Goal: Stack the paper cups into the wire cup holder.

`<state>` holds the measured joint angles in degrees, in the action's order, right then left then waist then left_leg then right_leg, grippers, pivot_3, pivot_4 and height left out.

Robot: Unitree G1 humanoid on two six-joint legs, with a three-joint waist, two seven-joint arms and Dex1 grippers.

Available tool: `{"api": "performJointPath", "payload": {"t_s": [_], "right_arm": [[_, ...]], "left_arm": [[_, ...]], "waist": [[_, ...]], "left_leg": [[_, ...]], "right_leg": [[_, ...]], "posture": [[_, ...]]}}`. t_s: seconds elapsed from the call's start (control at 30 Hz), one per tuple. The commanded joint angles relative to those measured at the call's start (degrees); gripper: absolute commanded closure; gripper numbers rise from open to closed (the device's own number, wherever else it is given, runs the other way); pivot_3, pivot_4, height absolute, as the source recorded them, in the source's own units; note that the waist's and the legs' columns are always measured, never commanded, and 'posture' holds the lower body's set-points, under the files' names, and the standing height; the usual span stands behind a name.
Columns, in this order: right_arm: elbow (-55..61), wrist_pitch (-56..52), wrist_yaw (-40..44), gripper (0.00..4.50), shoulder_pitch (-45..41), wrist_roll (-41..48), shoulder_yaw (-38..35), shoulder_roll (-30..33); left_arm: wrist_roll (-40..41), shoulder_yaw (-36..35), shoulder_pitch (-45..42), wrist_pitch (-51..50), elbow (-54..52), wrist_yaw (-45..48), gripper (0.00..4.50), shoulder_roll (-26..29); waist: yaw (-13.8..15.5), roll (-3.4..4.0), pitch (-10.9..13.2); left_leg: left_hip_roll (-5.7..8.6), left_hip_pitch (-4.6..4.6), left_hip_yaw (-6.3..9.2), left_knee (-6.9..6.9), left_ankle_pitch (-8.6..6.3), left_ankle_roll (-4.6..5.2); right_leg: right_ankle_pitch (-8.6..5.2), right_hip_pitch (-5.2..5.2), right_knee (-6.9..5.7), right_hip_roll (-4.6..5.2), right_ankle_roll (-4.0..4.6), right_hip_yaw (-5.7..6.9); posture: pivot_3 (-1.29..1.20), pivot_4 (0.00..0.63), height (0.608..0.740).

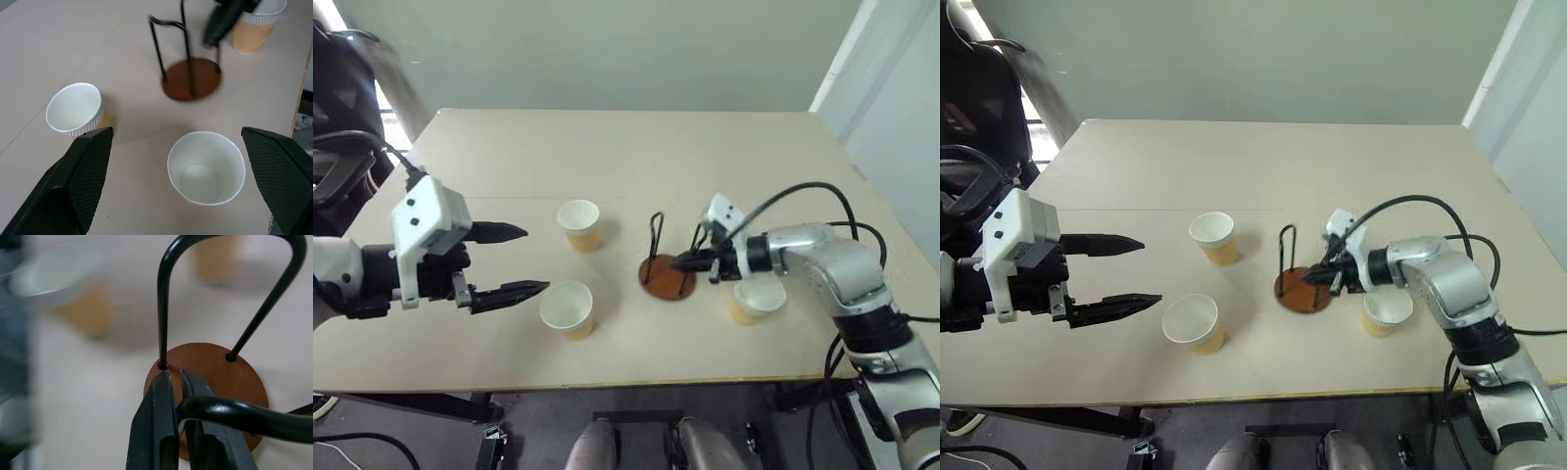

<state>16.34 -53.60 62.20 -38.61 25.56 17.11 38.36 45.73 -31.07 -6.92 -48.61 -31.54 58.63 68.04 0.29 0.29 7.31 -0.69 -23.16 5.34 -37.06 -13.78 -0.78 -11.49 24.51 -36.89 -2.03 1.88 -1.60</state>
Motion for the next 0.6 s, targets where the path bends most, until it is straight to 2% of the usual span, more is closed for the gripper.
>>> {"api": "performJointPath", "payload": {"t_s": [0.03,0.13,0.37,0.6], "right_arm": [[6.6,4.4,6.3,4.48,1.7,2.6,0.5,3.0],[7.3,6.3,8.2,4.48,2.6,2.6,1.2,4.0],[4.2,12.2,5.3,4.48,3.2,-3.4,4.0,2.4],[3.3,13.5,4.8,4.48,2.5,-5.2,4.4,1.6]], "left_arm": [[0.1,-0.1,-1.1,1.0,-0.3,0.6,0.00,1.0],[-0.3,0.8,-1.7,1.4,0.2,1.0,0.00,1.3],[-0.3,2.3,-3.3,1.8,0.6,1.4,0.00,1.8],[1.4,2.3,-4.2,0.9,0.4,1.8,0.00,1.6]], "waist": [[0.0,0.00,0.0],[0.0,-0.02,0.0],[0.0,-0.03,0.0],[0.0,-0.03,0.0]], "left_leg": [[0.00,0.01,0.00,0.00,0.00,0.00],[0.00,0.02,0.00,-0.06,0.04,0.03],[0.00,0.06,-0.01,-0.09,0.21,0.12],[0.00,0.04,-0.01,-0.08,0.19,0.11]], "right_leg": [[0.00,-0.02,0.00,0.00,0.00,0.00],[-0.03,-0.04,0.00,0.00,0.05,-0.02],[-0.13,-0.07,-0.01,0.00,0.28,-0.05],[-0.09,-0.06,0.00,0.00,0.23,-0.05]], "posture": [[0.00,0.150,0.740],[0.00,0.150,0.740],[0.00,0.150,0.740],[0.00,0.150,0.740]]}}
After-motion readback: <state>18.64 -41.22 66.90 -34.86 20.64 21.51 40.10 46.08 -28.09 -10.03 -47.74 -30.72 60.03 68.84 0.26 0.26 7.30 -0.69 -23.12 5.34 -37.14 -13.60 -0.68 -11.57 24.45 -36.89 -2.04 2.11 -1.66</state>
